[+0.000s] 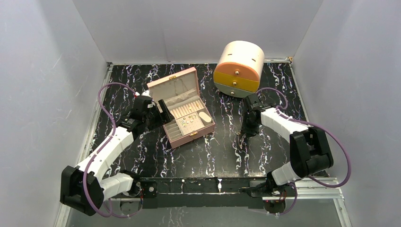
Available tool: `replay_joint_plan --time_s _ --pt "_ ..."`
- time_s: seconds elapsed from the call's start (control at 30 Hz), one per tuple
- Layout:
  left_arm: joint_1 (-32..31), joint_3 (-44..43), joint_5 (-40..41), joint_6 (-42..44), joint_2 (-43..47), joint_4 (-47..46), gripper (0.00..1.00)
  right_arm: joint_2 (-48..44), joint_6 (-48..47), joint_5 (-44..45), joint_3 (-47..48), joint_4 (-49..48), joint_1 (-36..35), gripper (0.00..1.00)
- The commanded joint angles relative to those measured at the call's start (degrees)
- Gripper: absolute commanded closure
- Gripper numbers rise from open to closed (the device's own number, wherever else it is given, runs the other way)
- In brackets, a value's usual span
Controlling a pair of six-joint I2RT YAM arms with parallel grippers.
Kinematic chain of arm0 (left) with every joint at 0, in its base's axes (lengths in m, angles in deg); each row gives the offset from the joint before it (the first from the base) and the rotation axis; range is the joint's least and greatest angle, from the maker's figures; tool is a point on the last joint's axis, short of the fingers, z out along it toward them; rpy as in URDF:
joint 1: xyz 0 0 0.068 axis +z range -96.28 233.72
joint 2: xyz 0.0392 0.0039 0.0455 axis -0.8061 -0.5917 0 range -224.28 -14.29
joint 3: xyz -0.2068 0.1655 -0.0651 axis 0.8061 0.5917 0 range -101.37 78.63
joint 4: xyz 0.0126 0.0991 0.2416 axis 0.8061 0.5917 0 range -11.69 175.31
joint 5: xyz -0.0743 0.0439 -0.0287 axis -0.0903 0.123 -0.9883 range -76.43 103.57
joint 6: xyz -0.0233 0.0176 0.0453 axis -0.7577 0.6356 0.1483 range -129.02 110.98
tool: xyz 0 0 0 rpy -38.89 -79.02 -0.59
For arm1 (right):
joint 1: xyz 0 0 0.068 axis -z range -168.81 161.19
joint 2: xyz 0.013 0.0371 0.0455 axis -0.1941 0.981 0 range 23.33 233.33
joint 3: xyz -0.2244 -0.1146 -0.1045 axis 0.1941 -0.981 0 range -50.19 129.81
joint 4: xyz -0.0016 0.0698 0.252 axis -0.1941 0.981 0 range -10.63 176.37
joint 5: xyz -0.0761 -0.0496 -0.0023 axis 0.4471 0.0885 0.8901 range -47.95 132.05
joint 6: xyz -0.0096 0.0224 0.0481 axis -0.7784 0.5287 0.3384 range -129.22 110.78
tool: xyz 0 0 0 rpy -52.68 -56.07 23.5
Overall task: Organize the mixed jewelry
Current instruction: Pick up the jewelry from the center of the board.
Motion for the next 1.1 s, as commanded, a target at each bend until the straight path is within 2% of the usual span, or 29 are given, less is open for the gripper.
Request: replay_joint_plan --time_s 0.0,0.3,0.5,0.7,0.9,1.07 --pt "0.3 -3.5 2.3 1.2 2.6 0.8 0.28 0.1 -4.8 1.9 0.5 -4.3 0.1 0.67" --pt "0.3 -3.7 2.8 0.6 2.7 0.9 0.28 -0.1 -8.3 -2.8 0.7 -7.7 -2.2 0.67" --pt "0.3 -3.9 2.8 0.4 2.4 0.6 0.28 5.6 -8.0 -1.2 1.7 -5.4 -3.9 0.68" --pt "0.3 -3.7 2.8 0.1 3.4 0.8 0.28 7.0 -7.2 -0.1 0.8 -4.8 -4.2 0.72" --pt "0.3 -3.6 6.9 1.2 6.3 1.0 0.19 9.5 -6.9 1.2 1.5 -2.6 -5.1 0.79" --pt "0.3 -3.9 8.9 3.1 9.1 1.2 0.16 11.2 -5.9 1.8 2.6 -0.7 -6.9 0.78"
